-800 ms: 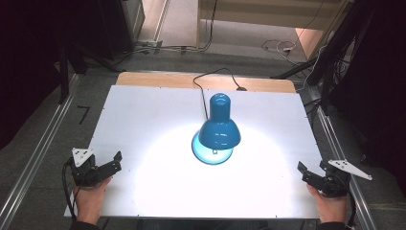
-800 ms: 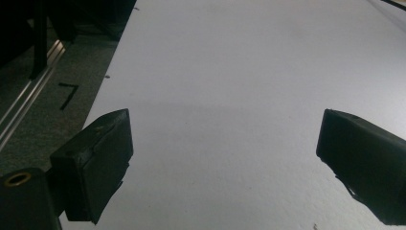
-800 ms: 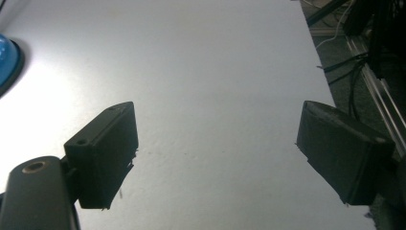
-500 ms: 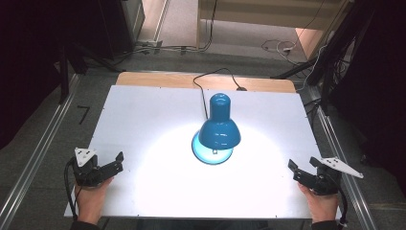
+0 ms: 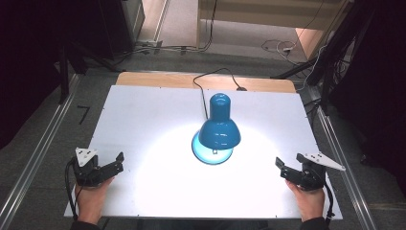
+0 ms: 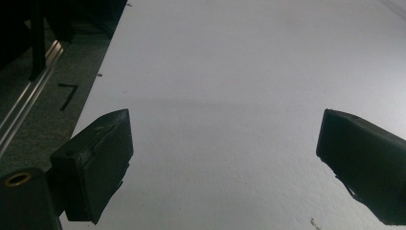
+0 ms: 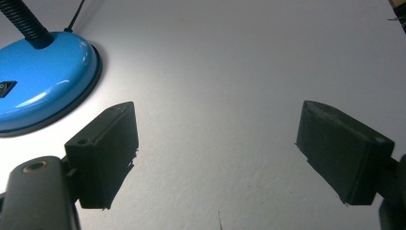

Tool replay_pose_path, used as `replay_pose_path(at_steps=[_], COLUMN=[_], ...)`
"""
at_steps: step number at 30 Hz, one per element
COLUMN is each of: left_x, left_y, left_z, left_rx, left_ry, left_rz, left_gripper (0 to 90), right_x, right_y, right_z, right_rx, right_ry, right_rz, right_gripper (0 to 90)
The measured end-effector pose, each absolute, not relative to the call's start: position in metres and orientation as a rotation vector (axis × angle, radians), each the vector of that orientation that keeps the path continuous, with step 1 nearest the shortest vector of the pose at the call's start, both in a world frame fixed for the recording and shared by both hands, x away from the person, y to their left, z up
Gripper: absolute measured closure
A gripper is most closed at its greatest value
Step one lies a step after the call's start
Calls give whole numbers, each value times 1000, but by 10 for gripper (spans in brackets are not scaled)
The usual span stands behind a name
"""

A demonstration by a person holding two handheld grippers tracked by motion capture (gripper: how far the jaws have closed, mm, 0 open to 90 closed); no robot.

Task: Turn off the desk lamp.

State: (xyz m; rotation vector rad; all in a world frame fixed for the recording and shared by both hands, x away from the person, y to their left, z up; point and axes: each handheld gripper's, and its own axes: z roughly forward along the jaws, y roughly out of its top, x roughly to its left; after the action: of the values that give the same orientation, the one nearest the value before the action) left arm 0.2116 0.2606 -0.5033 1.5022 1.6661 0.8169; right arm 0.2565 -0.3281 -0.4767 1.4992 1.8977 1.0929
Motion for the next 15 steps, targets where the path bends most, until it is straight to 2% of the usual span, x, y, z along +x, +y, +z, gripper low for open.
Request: replay_pose_path(at_steps=[15], left_x=[212], left_y=[261], left_z=[-504], left_rx=[1501], left_ry=[1670], left_rz=[811], left_gripper=[58], right_x=[264], right_y=[-296], right_z=[-476], right_rx=[1433], right_ry=[1962], right_rz=[1111], right_gripper=[131])
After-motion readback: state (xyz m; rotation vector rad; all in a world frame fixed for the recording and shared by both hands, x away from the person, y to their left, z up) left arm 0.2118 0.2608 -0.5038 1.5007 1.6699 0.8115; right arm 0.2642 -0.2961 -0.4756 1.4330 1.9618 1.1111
